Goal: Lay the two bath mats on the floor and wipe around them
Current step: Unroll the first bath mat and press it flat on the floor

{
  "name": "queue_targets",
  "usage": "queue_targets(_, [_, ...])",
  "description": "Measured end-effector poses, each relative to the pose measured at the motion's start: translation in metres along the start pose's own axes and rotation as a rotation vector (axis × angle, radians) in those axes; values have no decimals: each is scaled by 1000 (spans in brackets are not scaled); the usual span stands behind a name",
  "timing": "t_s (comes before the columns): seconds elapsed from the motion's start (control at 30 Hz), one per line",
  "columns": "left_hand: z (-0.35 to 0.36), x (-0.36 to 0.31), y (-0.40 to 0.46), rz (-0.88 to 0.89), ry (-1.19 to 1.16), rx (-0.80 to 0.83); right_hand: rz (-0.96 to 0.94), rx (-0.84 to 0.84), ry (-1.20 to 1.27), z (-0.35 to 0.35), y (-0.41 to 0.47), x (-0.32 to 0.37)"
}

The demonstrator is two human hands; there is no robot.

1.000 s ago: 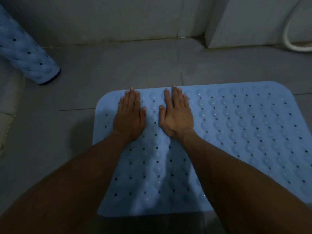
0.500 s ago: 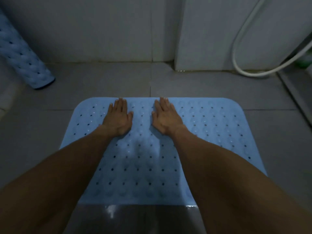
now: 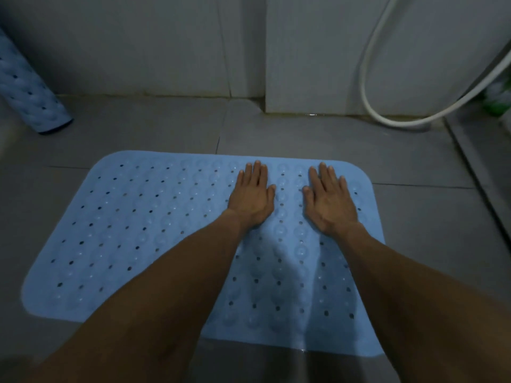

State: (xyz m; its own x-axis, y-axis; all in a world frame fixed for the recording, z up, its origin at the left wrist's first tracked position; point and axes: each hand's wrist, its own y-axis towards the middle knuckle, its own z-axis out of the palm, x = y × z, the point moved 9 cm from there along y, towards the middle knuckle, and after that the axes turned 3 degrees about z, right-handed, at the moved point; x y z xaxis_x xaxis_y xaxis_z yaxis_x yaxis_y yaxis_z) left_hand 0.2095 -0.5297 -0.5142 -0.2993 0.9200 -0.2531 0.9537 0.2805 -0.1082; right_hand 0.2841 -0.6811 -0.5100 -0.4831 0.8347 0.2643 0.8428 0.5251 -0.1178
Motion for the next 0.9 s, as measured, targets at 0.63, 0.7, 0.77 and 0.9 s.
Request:
queue_targets(0.63, [-1,0,-1,-61,20,-136,65,-47,-3,2,5,-3])
queue_targets(0.7, [-1,0,1,-62,27,-134,73,-31,-11,2,6,-3])
queue_targets(0.77, [1,1,2,-61,39,-126,74,-18,-21,1,7,-3])
queue_targets(0.9, [3,3,4,-61,38,-115,66,-2,-9,1,8,-2])
